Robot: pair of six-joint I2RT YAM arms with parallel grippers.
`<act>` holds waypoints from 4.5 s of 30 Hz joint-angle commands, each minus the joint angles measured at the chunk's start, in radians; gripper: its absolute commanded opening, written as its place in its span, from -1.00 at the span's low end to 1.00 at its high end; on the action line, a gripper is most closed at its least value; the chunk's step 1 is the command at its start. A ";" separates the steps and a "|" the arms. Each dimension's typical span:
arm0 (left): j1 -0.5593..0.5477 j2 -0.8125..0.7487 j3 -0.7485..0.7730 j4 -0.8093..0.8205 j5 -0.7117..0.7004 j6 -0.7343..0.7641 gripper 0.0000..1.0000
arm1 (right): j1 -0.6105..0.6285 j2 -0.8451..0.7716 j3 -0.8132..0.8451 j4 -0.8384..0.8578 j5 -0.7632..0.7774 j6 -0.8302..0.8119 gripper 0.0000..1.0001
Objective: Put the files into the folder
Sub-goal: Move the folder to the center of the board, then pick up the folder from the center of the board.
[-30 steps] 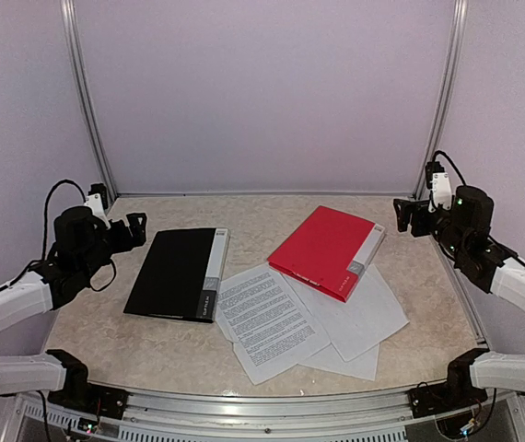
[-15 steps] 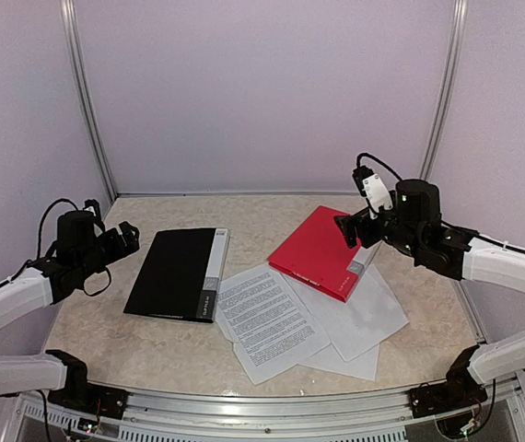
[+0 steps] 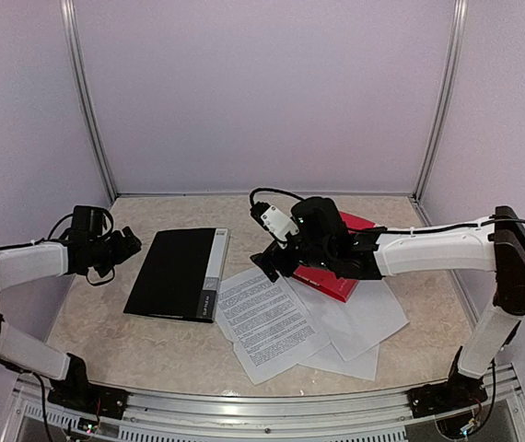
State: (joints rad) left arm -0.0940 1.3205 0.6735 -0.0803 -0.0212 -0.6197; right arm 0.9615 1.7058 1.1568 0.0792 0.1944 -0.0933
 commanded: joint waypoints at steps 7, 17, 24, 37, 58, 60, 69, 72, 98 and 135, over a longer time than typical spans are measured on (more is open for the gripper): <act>0.122 0.229 0.146 -0.039 0.180 0.036 0.86 | 0.132 0.303 0.243 -0.026 -0.177 0.064 0.97; 0.121 0.396 0.222 0.002 0.319 0.020 0.78 | 0.187 0.441 0.354 -0.073 -0.224 0.088 0.97; 0.042 0.434 0.201 0.045 0.328 0.002 0.71 | 0.192 0.496 0.375 -0.113 -0.214 0.084 0.94; -0.174 0.339 0.117 0.052 0.208 -0.033 0.64 | 0.193 0.413 0.171 -0.096 -0.142 0.076 0.89; -0.270 0.162 0.095 -0.040 0.058 -0.027 0.74 | 0.257 0.332 0.181 -0.196 0.041 -0.087 0.75; -0.258 0.129 0.095 -0.055 0.042 -0.025 0.89 | 0.267 0.355 0.222 -0.216 0.057 -0.106 0.73; -0.135 0.005 0.049 -0.072 0.088 -0.038 0.98 | 0.294 0.471 0.387 -0.322 0.094 -0.177 0.61; -0.098 -0.028 0.028 -0.072 0.104 -0.038 0.98 | 0.302 0.502 0.424 -0.351 0.104 -0.195 0.58; -0.056 0.038 0.013 -0.023 0.180 -0.041 0.98 | 0.325 0.601 0.521 -0.350 0.283 -0.268 0.04; -0.201 0.020 0.143 -0.031 0.172 -0.054 0.97 | 0.299 0.193 -0.038 0.068 0.541 0.161 -1.00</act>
State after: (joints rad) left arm -0.2840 1.3926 0.8234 -0.1123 0.1528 -0.6712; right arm 1.2911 1.9945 1.1896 0.0338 0.7742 -0.1444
